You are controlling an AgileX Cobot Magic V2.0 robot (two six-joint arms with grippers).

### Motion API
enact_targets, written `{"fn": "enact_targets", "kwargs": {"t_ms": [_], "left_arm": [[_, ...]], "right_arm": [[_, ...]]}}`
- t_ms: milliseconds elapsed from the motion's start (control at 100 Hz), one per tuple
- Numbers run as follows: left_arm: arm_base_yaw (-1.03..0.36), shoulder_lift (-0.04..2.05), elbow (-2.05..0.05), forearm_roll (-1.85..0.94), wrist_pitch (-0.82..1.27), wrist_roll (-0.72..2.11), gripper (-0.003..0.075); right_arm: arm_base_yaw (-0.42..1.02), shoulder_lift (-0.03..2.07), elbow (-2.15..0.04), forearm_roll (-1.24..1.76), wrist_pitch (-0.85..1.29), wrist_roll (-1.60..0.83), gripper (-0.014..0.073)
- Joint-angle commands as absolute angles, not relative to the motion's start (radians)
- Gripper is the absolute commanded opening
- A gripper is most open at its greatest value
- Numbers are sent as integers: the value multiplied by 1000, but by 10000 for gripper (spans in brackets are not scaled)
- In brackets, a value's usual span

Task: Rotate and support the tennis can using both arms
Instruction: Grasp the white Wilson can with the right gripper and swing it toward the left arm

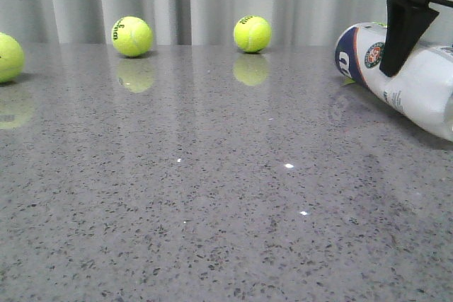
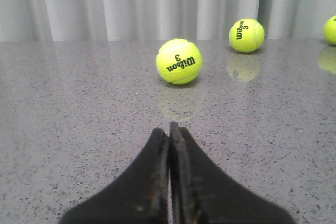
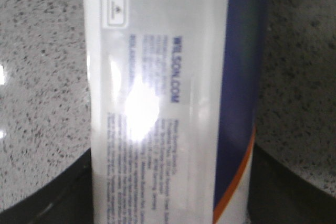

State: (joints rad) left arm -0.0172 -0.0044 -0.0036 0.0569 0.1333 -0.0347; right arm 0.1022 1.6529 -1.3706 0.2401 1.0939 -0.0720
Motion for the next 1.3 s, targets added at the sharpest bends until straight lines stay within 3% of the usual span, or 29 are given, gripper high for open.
{"fn": "enact_targets", "kwargs": {"t_ms": [0,530,680,1000,1090,1290], "left_arm": [[-15,-43,44,55,57,-36,-20],[-15,-43,44,55,57,-36,-20],[-15,-43,44,55,57,-36,-21],[-15,-43,44,55,57,-36,-20],[-15,-43,44,55,57,-36,-20],[-15,-43,44,55,57,-36,-20]], "right_arm": [[136,1605,-1436,272,1104,-166,270],[496,1737,-1681,299,1142,-898,270],[531,1768,-1681,300,1097,-1108,270],[541,1840,-1680,292,1080,-1201,274],[541,1845,-1680,291,1080,-1222,343],[541,1845,-1680,289,1066,-1220,659]]}}
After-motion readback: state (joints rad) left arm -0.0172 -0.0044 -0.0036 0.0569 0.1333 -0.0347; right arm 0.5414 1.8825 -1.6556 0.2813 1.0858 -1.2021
